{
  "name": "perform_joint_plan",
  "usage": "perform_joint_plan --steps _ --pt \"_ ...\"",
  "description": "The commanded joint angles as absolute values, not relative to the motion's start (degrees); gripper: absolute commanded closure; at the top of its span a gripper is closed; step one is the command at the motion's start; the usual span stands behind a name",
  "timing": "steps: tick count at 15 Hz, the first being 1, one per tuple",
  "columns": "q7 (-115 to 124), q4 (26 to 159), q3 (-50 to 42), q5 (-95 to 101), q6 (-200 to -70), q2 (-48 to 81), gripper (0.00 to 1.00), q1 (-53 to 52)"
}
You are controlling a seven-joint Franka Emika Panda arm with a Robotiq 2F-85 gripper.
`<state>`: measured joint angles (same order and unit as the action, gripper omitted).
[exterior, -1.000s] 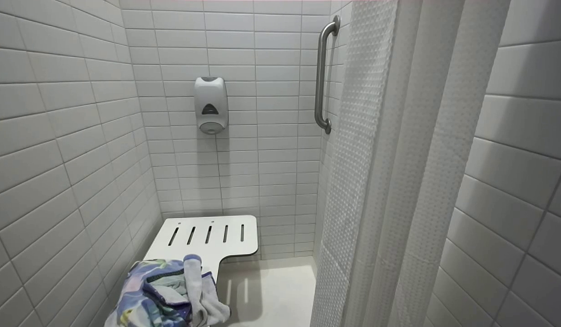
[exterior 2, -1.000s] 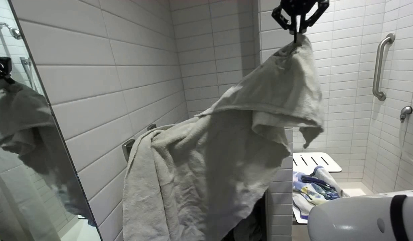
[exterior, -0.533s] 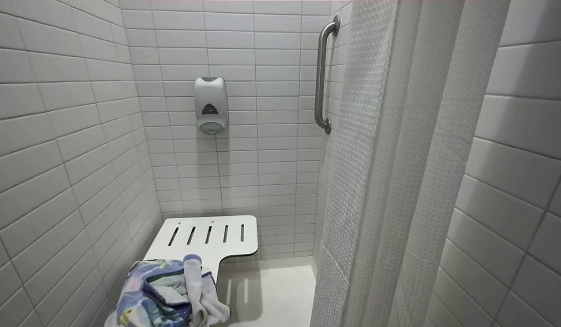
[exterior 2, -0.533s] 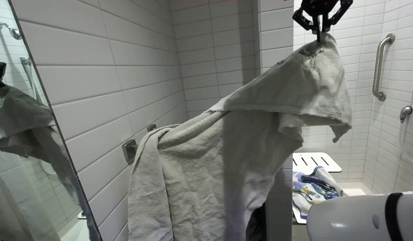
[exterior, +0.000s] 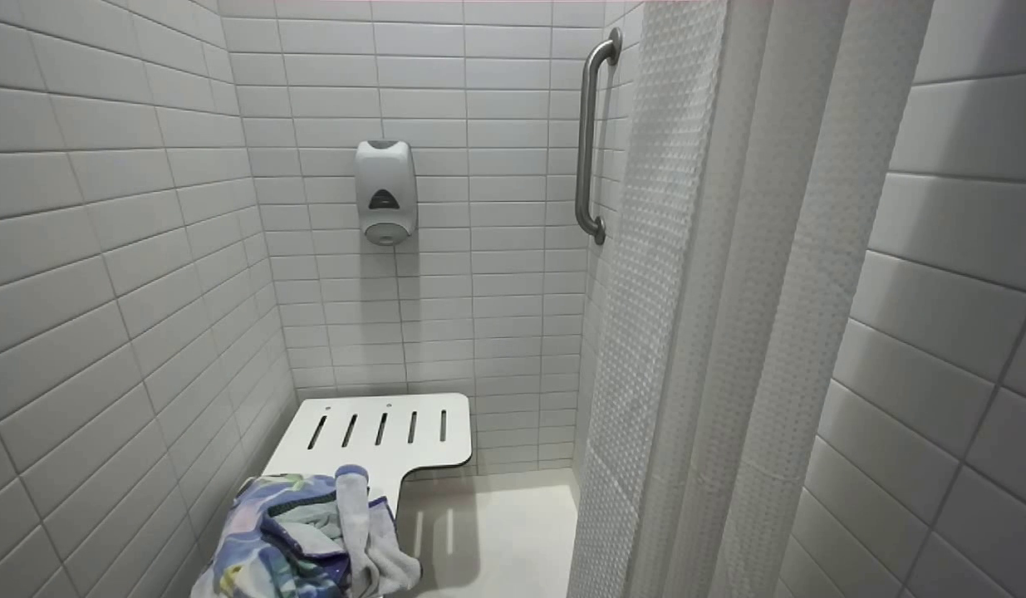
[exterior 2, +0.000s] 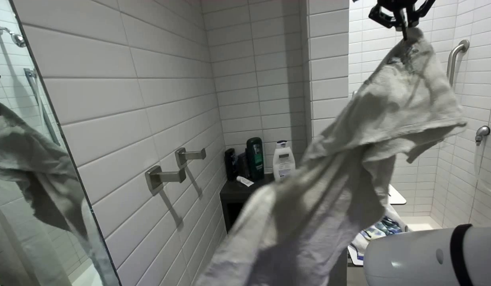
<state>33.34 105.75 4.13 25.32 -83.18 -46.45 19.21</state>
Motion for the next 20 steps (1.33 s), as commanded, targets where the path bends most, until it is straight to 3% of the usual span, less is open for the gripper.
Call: perform_joint_plan --steps 1,3,10,13,20 --pt "32.91 100.34 4.1 30.11 -80.22 -42.58 0.99 20.64" --pt "33.75 103.27 3.55 28.97 -80.88 -44.52 0.94 18.84" --pt "33.76 102.58 3.5 29.36 -80.32 -43.4 0.94 18.76" --pt "34.88 104.13 4.04 28.94 -80.23 -43.56 0.99 18.49" --pt "42.37 105.36 -0.01 36.58 -88.37 -38.93 0.99 20.7"
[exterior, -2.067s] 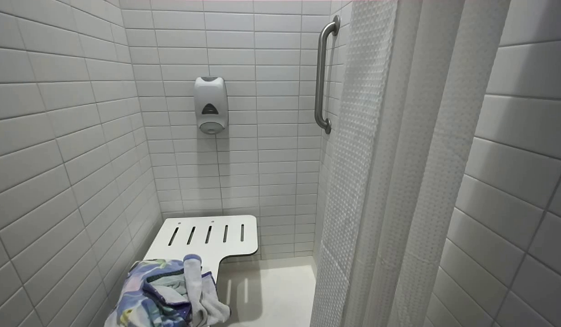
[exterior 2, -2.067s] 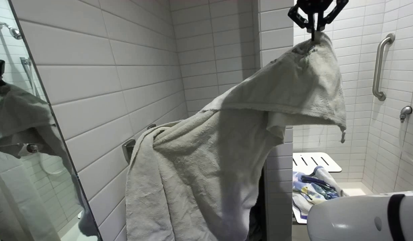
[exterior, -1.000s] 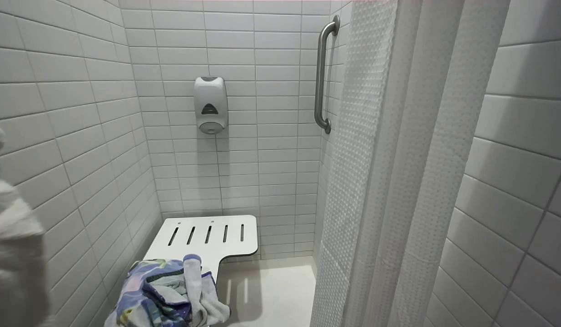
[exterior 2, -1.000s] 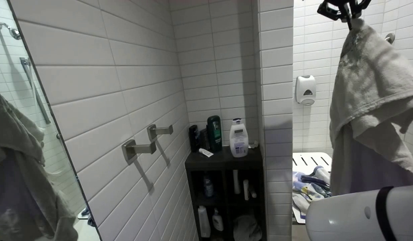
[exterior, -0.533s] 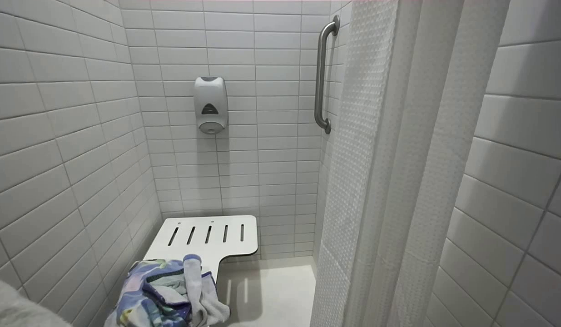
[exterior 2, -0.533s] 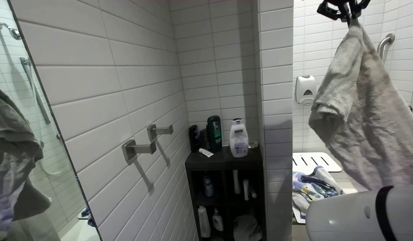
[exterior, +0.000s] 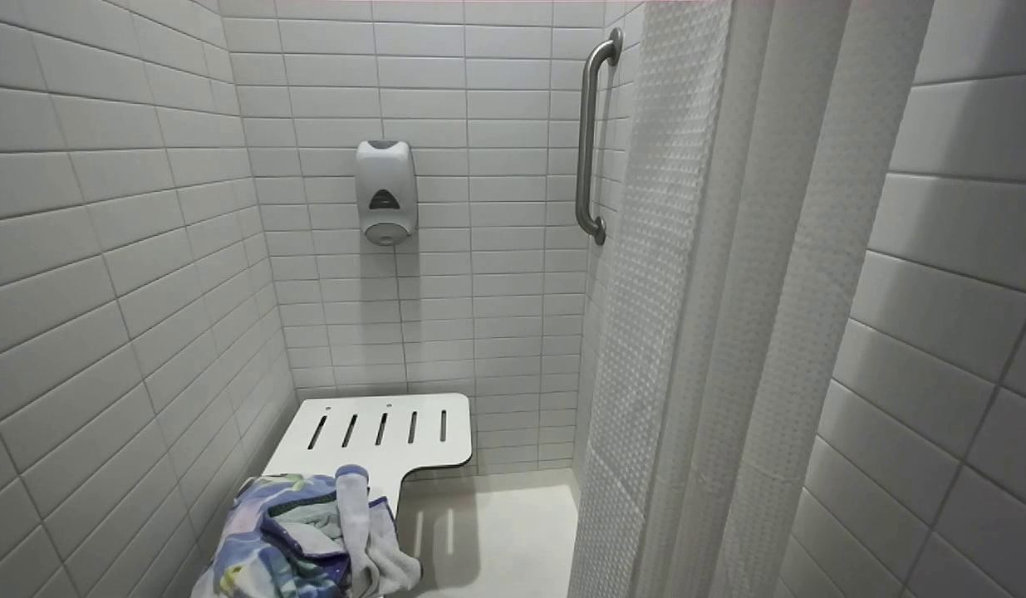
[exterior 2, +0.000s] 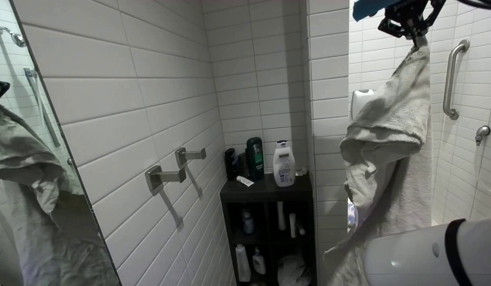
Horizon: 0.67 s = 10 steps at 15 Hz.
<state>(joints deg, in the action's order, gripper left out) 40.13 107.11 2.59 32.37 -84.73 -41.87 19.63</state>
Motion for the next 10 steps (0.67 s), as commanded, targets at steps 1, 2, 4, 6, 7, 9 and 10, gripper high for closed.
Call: perform_joint_plan --steps 1,2,4,6,7,9,10 --pt "43.16 105.04 -1.73 37.84 -89.95 -37.61 0.99 20.91" --pt "43.56 104.63 -3.21 38.61 -91.19 -36.64 0.99 20.89" --pt "44.48 103.89 -6.2 38.88 -94.06 -34.68 0.99 20.84" --pt "45.23 103.1 -8.86 37.52 -97.61 -33.05 0.99 20.6" --pt "45.63 102.76 -9.67 37.43 -99.1 -32.24 0.99 20.83" --pt "46.59 102.27 -11.29 36.3 -102.11 -30.68 0.99 20.98" --pt "47.14 101.92 -11.91 35.43 -103.31 -29.94 0.99 21.0"
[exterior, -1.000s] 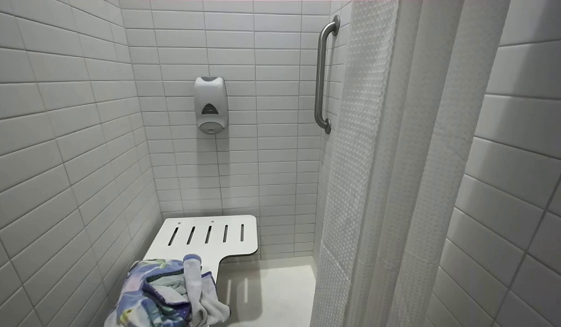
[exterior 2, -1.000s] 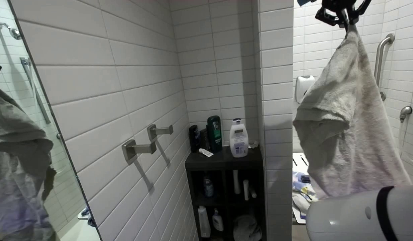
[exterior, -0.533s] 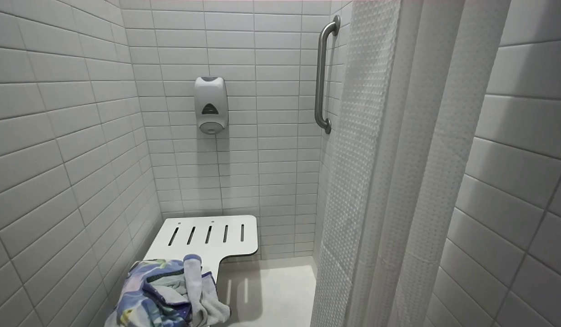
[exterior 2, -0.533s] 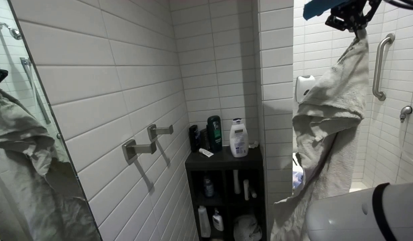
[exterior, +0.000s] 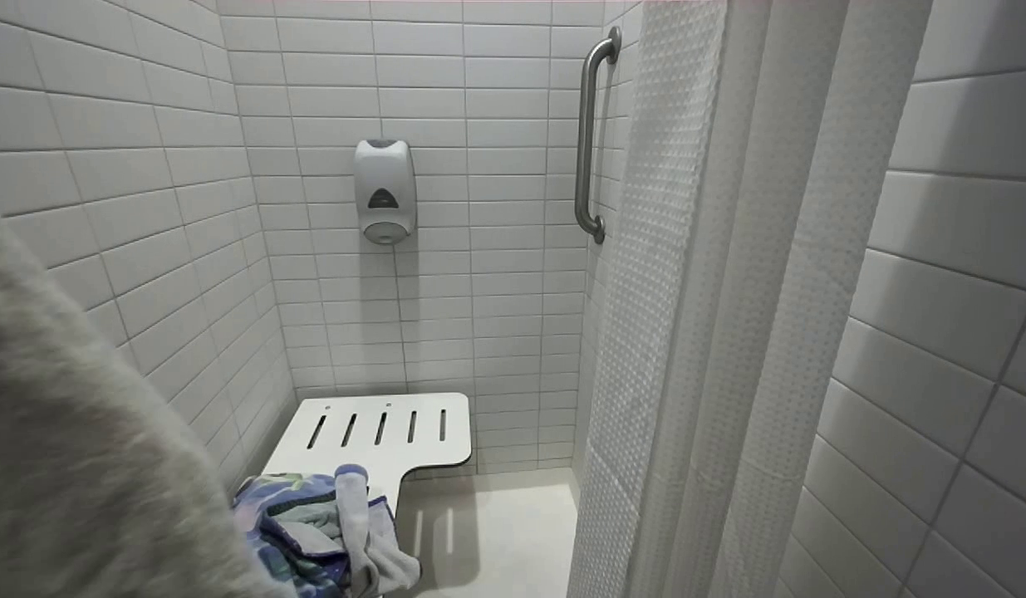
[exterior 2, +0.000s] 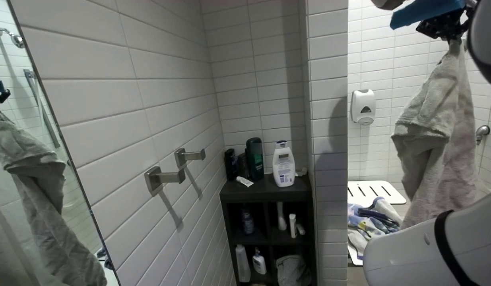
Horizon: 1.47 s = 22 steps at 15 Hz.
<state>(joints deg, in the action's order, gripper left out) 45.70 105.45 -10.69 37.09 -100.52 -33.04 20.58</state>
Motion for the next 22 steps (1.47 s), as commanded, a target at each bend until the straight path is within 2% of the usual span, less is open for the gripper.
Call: perform_joint_plan --steps 1,12,13,14,19,20,22 --pt "47.49 101.57 -12.44 34.45 -104.35 -29.3 0.99 20.96" --pt "44.57 87.74 -19.0 -1.19 -115.4 -18.24 0.99 17.83" --pt "44.41 86.83 -18.85 -2.82 -116.16 -17.74 0.99 17.99" --pt "45.31 90.96 -17.4 0.04 -114.71 -19.4 0.94 19.65" --pt "45.01 88.62 -17.73 -1.98 -115.32 -18.4 0.94 19.2" --pt "45.01 88.62 -17.75 -1.98 -115.33 -18.39 0.99 19.21" --pt "45.11 90.51 -18.06 -2.36 -115.92 -17.85 0.99 19.29"
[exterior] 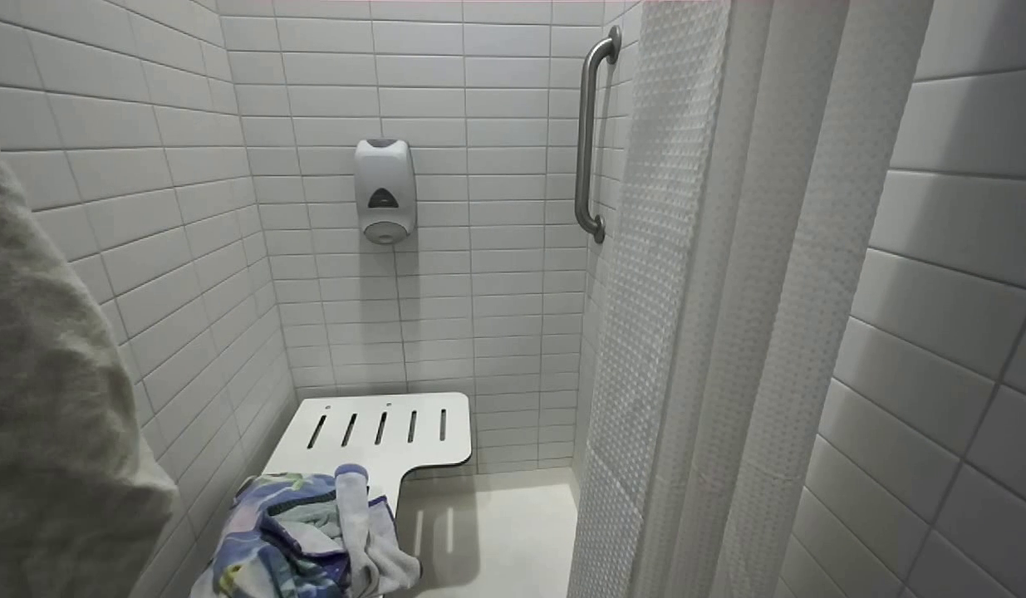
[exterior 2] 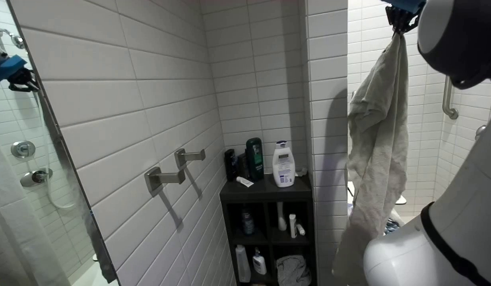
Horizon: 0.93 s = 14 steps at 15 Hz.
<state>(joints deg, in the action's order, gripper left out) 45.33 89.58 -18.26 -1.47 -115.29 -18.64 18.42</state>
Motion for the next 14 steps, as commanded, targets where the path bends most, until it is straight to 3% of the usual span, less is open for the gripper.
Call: perform_joint_plan --steps 1,14 --pt "45.51 90.98 -18.3 -2.52 -116.22 -17.25 0.99 19.49" --pt "45.75 91.81 -23.42 -9.04 -121.22 -5.32 0.99 22.15"
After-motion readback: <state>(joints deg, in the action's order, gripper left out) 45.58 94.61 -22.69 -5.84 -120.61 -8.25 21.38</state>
